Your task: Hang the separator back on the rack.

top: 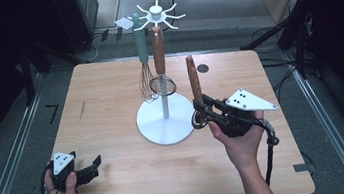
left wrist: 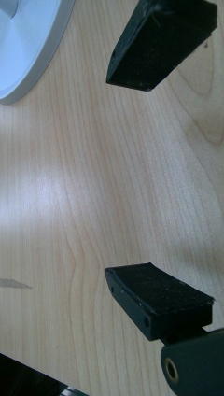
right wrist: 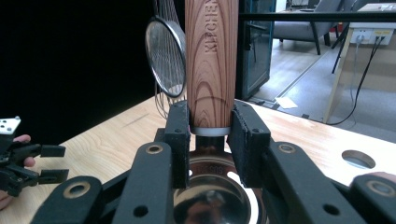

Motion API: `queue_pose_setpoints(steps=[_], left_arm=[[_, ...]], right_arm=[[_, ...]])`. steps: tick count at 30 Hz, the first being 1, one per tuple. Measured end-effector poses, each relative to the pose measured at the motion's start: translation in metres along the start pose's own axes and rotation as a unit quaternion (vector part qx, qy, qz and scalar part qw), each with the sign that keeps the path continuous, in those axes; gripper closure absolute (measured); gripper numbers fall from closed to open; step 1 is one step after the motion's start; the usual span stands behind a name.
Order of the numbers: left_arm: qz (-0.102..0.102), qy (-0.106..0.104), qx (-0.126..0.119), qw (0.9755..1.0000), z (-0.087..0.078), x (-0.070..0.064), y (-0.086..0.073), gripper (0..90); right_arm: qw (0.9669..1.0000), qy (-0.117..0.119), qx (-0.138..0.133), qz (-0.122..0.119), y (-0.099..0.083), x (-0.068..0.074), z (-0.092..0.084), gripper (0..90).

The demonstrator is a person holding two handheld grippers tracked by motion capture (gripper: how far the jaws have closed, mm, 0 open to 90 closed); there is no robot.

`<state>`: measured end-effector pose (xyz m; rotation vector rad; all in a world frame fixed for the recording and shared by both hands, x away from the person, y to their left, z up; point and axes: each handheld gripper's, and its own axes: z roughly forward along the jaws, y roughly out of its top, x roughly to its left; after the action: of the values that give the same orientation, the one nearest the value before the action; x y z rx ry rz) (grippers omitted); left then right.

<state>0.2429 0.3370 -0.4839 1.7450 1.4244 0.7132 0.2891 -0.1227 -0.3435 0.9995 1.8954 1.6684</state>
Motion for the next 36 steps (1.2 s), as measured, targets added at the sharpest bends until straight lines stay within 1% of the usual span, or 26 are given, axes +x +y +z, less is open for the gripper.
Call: queue_pose_setpoints(steps=[15,19,22,23,30,36], left_arm=[[0.0,0.0,0.001,1.0,0.0,0.0,0.0,8.0],[0.0,0.0,0.001,1.0,0.0,0.0,0.0,8.0],[0.0,-0.001,0.001,1.0,0.0,0.0,0.0,8.0],[0.0,0.0,0.001,1.0,0.0,0.0,0.0,8.0],[0.0,0.0,0.001,1.0,0.0,0.0,0.0,8.0],[0.001,-0.001,0.001,1.0,0.0,0.0,0.0,7.9]], right_arm=[[0.9999,0.001,-0.014,-0.008,0.014,0.003,0.0,72.0],[0.9998,0.004,-0.018,-0.007,0.018,0.004,0.0,72.0],[0.9997,0.004,-0.023,-0.011,0.021,0.005,0.001,72.0],[0.9997,0.005,-0.024,-0.009,0.021,0.006,0.001,72.0],[0.9993,0.006,-0.035,-0.013,0.032,0.008,0.0,72.0],[0.9988,0.003,-0.045,-0.019,0.041,0.01,0.003,72.0]])
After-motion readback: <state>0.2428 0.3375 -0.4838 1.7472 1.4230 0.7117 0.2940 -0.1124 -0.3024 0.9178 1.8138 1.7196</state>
